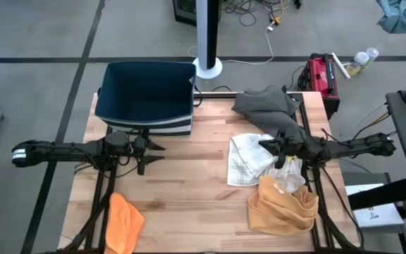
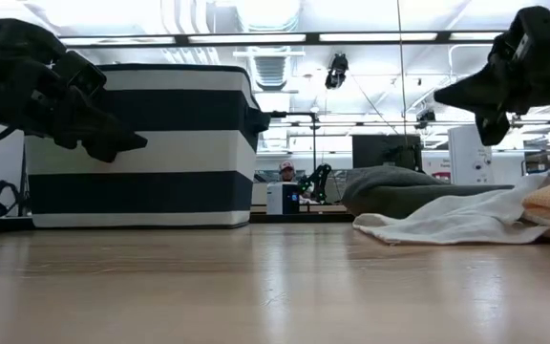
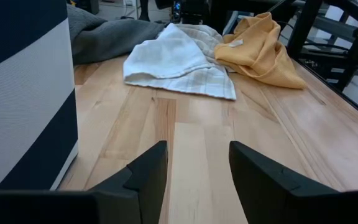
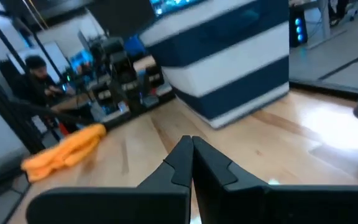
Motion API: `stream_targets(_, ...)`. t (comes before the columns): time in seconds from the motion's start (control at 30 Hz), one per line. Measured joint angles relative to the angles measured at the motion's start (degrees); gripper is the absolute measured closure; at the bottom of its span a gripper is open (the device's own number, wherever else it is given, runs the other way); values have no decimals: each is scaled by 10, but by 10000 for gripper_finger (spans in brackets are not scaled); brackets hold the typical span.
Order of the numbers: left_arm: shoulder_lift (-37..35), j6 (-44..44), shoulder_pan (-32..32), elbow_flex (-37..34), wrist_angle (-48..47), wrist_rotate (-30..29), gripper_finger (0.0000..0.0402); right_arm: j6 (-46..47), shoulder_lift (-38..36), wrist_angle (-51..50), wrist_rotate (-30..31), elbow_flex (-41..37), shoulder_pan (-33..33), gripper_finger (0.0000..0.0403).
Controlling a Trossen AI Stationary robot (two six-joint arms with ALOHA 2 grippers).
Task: Fold towel
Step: Fold the yellow kitchen towel
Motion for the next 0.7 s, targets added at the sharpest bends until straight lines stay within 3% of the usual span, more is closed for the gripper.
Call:
stream_targets(0.2, 0, 0, 0, 0, 0, 0, 237, -4, 53, 34, -11, 17, 16, 403)
stream_targets(0.47, 0, 0, 0, 0, 0, 0, 237, -66, 237, 33, 9, 133, 93, 403)
stream_targets(0.7, 0, 0, 0, 0, 1, 0, 237, -101, 374, -111, 94, 287, 164, 403)
